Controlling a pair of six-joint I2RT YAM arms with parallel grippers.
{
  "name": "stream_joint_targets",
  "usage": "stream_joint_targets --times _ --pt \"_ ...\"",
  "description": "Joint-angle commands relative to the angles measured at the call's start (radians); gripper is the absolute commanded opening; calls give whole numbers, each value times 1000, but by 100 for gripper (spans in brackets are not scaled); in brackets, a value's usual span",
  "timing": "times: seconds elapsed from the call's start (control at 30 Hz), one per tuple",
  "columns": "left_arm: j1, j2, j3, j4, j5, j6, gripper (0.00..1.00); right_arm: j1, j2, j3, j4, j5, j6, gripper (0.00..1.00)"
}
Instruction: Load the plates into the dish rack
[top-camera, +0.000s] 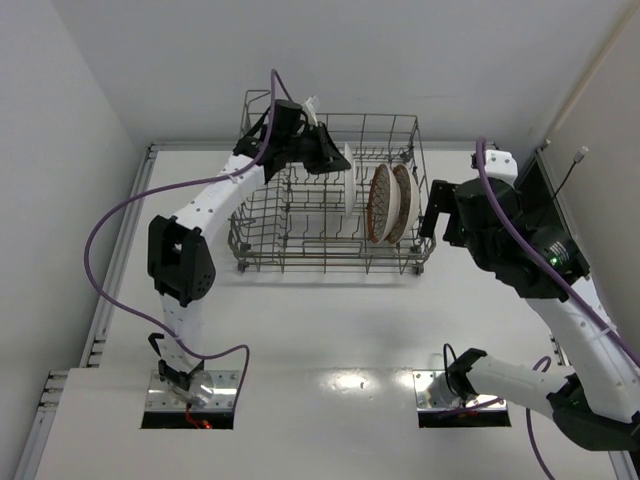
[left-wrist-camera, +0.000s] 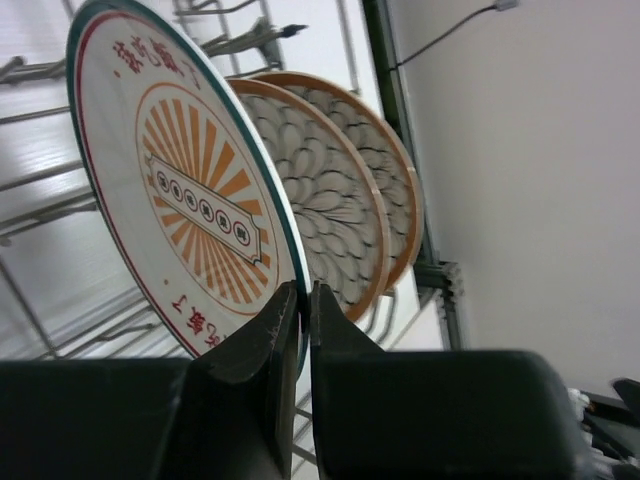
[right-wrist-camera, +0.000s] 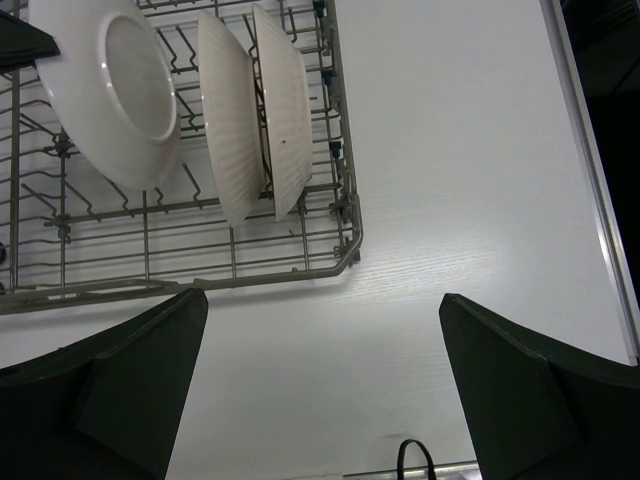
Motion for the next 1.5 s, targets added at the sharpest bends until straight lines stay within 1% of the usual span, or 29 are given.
stream_joint_targets --times 0.0,0.03,0.17,0.23,0.43,0.63,0.8,0.97,1.2,1.47 --pt "-31 -71 -17 120 0 -45 0 -3 5 7 13 16 4 100" --pt "-31 -80 -17 134 -25 -45 0 -3 5 7 13 16 4 100" --pt "-31 -94 48 143 -39 -63 0 -3 5 7 13 16 4 100" --pt "-41 -103 59 154 -39 -88 0 -3 5 7 13 5 4 100" --pt "-81 -123 82 154 -90 -88 0 -3 14 7 13 -4 4 100" --pt "-81 -133 98 154 -110 -88 0 -3 14 7 13 -4 4 100" --pt "-103 -175 49 197 -131 -79 0 -3 14 7 13 -4 4 100" --pt "-112 -176 30 166 -153 -68 0 -3 14 -2 13 -13 4 100" --pt "-121 -205 -45 157 -176 -68 0 -3 14 -11 4 -13 4 100" --pt "-121 -237 -237 226 -175 -79 0 -3 5 -11 4 -13 4 100"
